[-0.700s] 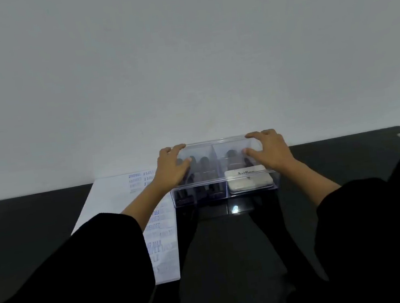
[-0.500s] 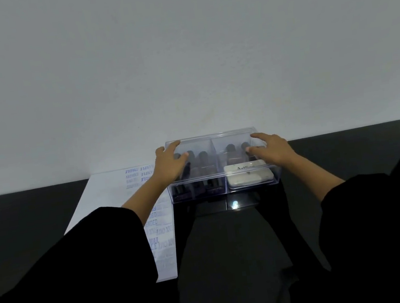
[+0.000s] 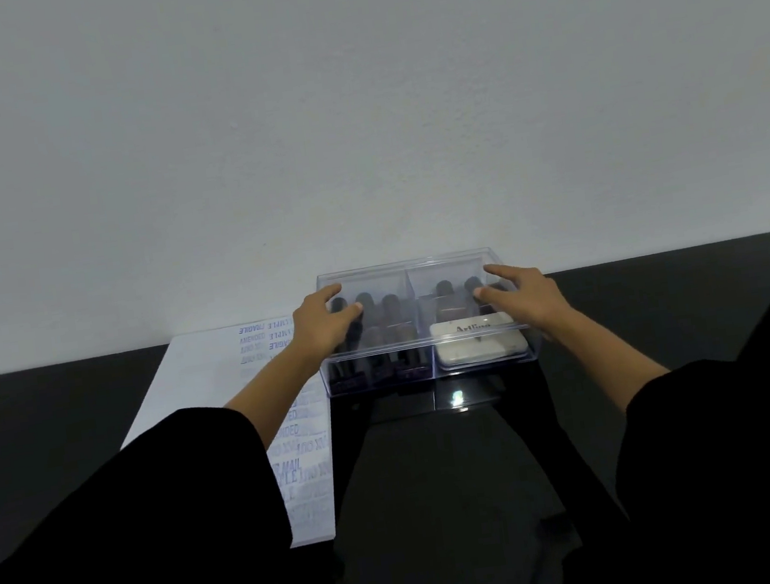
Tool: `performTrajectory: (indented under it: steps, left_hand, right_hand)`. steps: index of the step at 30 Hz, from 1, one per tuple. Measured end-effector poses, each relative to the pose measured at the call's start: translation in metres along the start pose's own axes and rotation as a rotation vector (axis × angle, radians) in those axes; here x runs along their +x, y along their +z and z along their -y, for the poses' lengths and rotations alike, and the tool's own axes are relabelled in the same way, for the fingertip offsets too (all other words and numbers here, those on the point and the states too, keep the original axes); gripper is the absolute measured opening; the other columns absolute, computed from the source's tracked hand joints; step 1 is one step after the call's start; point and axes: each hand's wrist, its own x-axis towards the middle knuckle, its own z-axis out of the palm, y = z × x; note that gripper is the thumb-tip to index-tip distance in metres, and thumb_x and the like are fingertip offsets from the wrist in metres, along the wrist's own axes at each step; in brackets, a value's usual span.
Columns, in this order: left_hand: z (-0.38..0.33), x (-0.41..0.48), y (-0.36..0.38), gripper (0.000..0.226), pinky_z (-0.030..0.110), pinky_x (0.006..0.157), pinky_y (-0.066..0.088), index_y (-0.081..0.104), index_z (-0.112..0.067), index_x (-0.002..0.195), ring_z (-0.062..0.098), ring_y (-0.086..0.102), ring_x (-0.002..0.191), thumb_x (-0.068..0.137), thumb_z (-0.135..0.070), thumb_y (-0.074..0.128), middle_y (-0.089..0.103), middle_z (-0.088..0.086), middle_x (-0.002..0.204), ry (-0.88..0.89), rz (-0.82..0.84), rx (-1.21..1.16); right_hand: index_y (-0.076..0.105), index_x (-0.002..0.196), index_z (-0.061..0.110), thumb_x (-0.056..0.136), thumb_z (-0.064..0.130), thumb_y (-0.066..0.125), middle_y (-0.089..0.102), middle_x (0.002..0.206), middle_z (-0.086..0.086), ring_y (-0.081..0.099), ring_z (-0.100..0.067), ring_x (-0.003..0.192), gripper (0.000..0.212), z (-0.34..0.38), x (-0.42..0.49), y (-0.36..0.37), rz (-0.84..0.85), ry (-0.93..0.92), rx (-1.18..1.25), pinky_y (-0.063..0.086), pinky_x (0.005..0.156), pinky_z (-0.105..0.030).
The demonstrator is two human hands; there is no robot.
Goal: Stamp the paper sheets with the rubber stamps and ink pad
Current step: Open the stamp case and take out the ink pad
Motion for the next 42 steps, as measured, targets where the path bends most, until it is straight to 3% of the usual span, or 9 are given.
performTrajectory:
  steps: [13,22,31,36,42]
  left_hand:
    - [-0.035,-0.106,-0.032,0.053,0.036,0.112,0.027,0.039,-0.010,0.141,0.026,0.033,0.137,0.091,-0.019,0.057,0.036,0.008,0.149,0.065,-0.008,-0.014]
    - [-0.034,-0.205,-0.028,0.053,0.032,0.107,0.033,0.038,-0.011,0.141,0.027,0.038,0.134,0.092,-0.019,0.057,0.039,0.009,0.147,0.000,0.000,-0.002]
    - [-0.028,-0.238,-0.016,0.053,0.031,0.110,0.028,0.039,-0.009,0.140,0.024,0.035,0.136,0.091,-0.018,0.057,0.038,0.008,0.147,0.009,0.015,0.014]
    - [-0.025,-0.241,-0.013,0.064,0.032,0.111,0.027,0.026,-0.011,0.145,0.025,0.031,0.139,0.091,-0.017,0.058,0.031,0.007,0.151,-0.018,-0.002,-0.042]
    - [-0.016,-0.241,-0.009,0.072,0.034,0.111,0.028,0.013,-0.007,0.147,0.028,0.029,0.139,0.091,-0.016,0.058,0.027,0.011,0.152,-0.056,0.000,-0.045]
  right_hand:
    - [0.041,0.140,0.018,0.090,0.025,0.058,0.034,0.150,-0.009,0.033,-0.029,0.137,0.053,0.025,-0.113,-0.043,-0.024,-0.003,0.044,0.028,0.111,-0.041]
    - [0.042,0.139,0.016,0.089,0.021,0.060,0.036,0.148,-0.011,0.033,-0.029,0.137,0.053,0.018,-0.208,-0.064,0.016,0.030,0.050,0.029,0.110,-0.042]
    - [0.041,0.140,0.016,0.089,0.020,0.061,0.036,0.148,-0.010,0.032,-0.030,0.137,0.055,0.004,-0.239,-0.072,0.016,0.041,0.049,0.030,0.110,-0.043]
    - [0.034,0.144,0.018,0.087,0.021,0.063,0.034,0.149,-0.010,0.034,-0.031,0.136,0.063,0.000,-0.238,-0.070,0.019,0.047,0.047,0.032,0.109,-0.043]
    - [0.031,0.144,0.017,0.086,0.019,0.064,0.046,0.141,-0.011,0.046,-0.028,0.127,0.067,-0.009,-0.235,-0.063,0.022,0.065,0.061,0.039,0.102,-0.038]
